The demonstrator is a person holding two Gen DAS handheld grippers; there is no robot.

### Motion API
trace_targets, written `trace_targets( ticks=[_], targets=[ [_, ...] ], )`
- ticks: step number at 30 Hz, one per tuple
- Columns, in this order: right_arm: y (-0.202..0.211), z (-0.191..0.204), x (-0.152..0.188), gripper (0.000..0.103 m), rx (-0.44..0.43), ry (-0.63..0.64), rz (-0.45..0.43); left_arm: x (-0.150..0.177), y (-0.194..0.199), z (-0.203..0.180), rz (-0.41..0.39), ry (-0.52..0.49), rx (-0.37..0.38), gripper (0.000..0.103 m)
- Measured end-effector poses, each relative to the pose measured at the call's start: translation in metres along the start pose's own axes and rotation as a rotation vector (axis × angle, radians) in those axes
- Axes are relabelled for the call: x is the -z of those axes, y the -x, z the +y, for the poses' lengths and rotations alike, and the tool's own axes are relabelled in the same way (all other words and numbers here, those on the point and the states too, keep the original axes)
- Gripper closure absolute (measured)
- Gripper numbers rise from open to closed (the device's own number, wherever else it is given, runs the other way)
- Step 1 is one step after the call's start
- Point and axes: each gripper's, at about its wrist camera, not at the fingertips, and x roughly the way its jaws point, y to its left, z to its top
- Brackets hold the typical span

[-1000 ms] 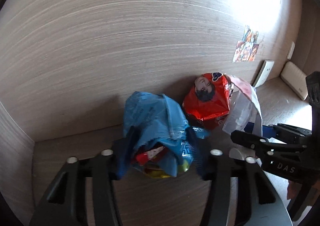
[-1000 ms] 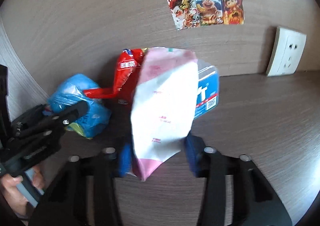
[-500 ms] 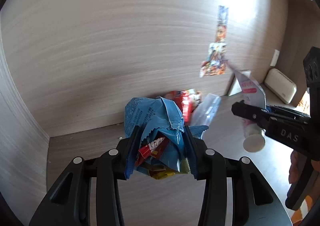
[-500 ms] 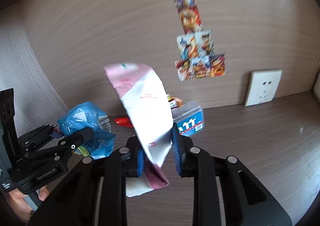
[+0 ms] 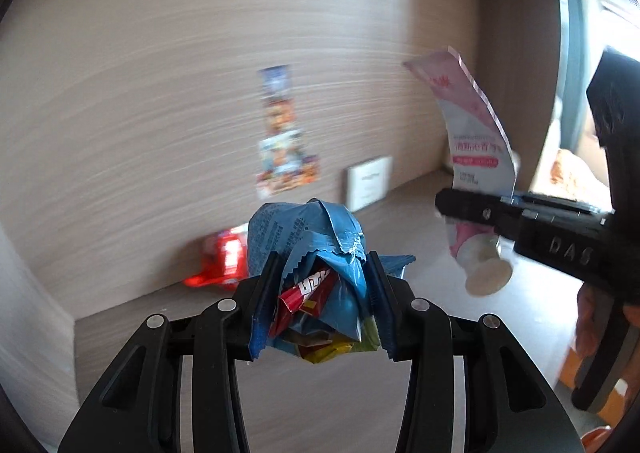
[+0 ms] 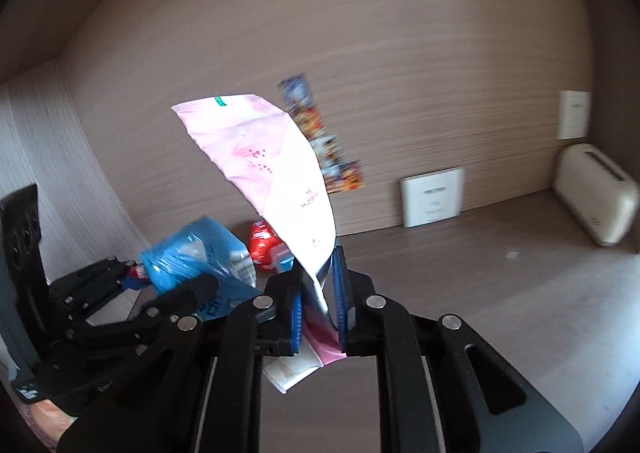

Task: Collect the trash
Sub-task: 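Carry the blue bag and pink box over the white bin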

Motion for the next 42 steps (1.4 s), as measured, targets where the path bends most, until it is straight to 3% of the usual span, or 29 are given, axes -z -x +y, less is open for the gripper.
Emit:
trace_targets(
  ticks=[12,18,24,33,42],
  targets=[
    [0.177,-0.097,0.048,0.089,0.253,-0.125,-0.094,-0.007,0.016,-0.179,-0.021,-0.159,0.279,0.061],
    [0.256,-0.132,0.085,0.089,0.379,-0.196,-0.126,0.014,0.040,-0.263,-0.004,-0.239,0.427,0.064],
    [0.320,-0.162,0.133,0.089,0.498,-0.280,-0.143,0.045,0.036,-0.347,0.067,-0.316,0.569,0.068],
    [0.376,-0.207,0.205,0.089,0.639,-0.430,-0.111,0.109,0.019,-0.458,0.170,-0.474,0.717,0.068],
    [0.362,-0.277,0.284,0.089,0.648,-0.556,-0.042,0.190,-0.043,-0.526,0.298,-0.586,0.770,0.068]
  ],
)
